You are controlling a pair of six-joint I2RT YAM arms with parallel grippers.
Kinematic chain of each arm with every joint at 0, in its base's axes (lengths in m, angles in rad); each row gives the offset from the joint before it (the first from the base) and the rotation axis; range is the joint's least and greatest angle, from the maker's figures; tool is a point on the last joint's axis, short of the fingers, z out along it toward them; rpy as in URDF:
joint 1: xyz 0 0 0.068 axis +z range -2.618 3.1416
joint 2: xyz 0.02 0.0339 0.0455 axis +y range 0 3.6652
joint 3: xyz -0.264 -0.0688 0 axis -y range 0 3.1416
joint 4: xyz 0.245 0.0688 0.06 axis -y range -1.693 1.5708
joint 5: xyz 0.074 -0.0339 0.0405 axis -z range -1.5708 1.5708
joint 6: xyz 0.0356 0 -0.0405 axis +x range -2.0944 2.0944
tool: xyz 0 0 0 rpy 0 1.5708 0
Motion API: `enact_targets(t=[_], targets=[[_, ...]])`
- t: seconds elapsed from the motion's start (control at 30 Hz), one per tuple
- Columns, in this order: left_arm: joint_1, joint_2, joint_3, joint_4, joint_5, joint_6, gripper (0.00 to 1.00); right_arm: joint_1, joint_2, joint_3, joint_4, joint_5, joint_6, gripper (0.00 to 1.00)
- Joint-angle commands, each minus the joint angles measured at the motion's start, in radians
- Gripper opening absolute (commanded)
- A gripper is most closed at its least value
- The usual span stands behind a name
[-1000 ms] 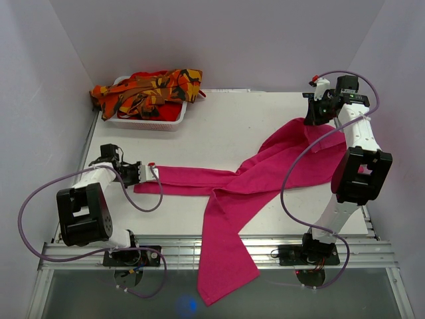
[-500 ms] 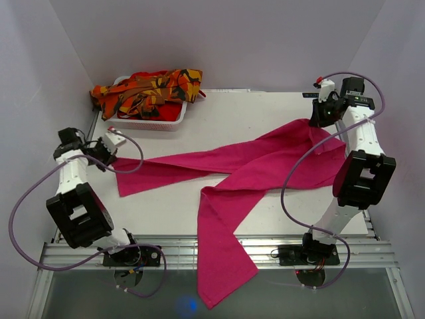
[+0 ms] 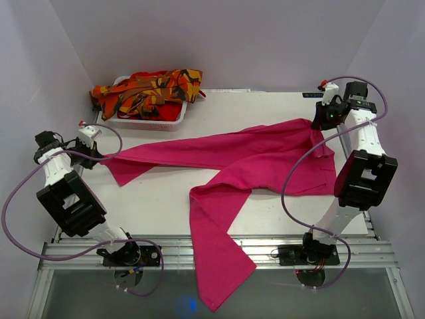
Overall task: Fold and stack the trousers
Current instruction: Flatten the trousers out
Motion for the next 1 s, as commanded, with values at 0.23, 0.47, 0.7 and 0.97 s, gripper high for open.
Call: enact_targets(t=[0.23, 0.47, 0.7, 0.97], targets=[[0.005, -0.158, -0.294, -0.571, -0.09, 1.005, 0.0, -0.023, 0.128, 0.112, 0.072, 0.2, 0.006, 0.08], [-0.012, -0.451, -0.53, -0.653, -0.147, 1.305, 0.0, -0.032, 0.146, 0.125, 0.071, 0.203, 0.006, 0.08], [-0.248, -0.638, -0.558, -0.653, -0.058, 1.167, 0.48, -0.031, 0.161, 0.12, 0.06, 0.183, 0.023, 0.08], [-0.261, -0.297, -0.152, -0.616, 0.191, 0.544, 0.98, -0.031, 0.154, 0.119, 0.052, 0.171, 0.014, 0.08]])
